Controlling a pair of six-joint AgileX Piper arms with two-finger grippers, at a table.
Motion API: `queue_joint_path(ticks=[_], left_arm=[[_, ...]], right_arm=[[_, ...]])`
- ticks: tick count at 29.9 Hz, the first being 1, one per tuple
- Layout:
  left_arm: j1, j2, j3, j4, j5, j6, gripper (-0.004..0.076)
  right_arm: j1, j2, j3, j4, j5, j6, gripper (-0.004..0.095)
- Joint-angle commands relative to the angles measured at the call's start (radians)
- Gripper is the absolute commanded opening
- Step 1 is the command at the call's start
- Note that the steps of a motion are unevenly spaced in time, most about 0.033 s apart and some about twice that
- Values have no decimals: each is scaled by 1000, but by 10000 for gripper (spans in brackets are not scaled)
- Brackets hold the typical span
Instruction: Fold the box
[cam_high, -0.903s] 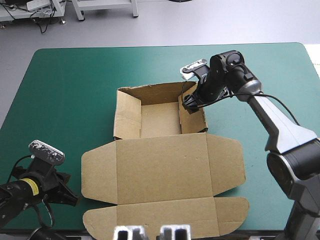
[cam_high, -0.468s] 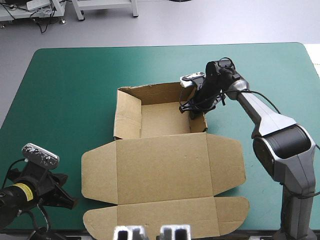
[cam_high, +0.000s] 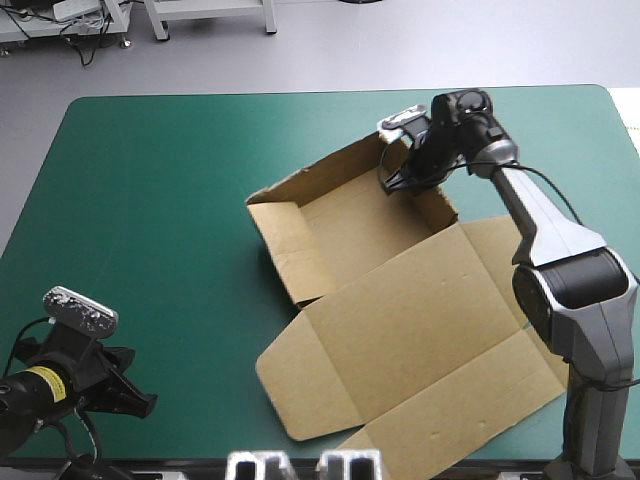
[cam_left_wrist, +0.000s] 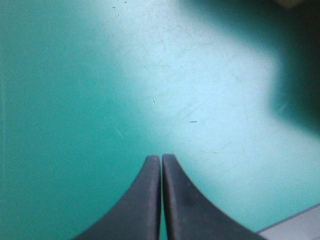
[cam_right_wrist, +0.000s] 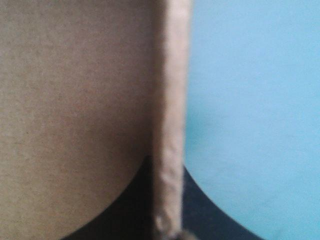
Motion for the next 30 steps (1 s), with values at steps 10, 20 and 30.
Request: queue_joint_path(ticks=[10,20,30], left_arm=[[-8,9,-23,0,41,-9,-4],[-8,9,-23,0,32,-9,-4],[-8,9,-23,0,-2,-20,-10]], right_arm=[[-507,-51,-171,41,-91,20,-24],[-757,7,-171,64,-96,8,-24],[-794,24,-173,207,-76,-140,440]])
